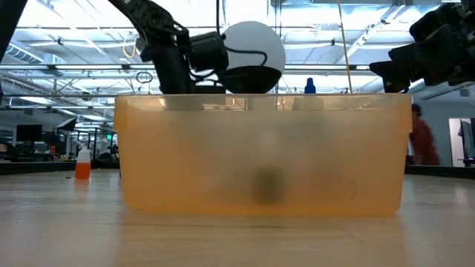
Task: Pick & Place food coloring
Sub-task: Put the small orange food coloring bottle into the orange bin
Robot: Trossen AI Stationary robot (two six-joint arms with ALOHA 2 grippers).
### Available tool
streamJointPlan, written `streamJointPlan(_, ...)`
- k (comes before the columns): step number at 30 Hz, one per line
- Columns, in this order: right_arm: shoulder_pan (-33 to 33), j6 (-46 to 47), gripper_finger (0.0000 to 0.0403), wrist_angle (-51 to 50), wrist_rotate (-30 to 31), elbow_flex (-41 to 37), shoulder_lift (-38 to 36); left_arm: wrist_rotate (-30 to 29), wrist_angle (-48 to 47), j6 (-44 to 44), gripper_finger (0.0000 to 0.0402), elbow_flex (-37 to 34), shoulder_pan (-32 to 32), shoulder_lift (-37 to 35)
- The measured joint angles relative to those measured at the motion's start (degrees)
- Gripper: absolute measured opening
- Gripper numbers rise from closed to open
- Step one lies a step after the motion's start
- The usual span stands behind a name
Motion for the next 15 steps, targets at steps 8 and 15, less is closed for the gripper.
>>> streamJointPlan(8,0.0,0.0,0.0164,0.1,0.0,0.0,0.1,0.0,0.9,0.7,0.0266,0.0,0.1,4.4)
streamJointPlan(15,0.0,0.0,0.0165,0.1,0.0,0.0,0.1,0.5,1.2,0.7,0.0266,0.0,0.1,4.5)
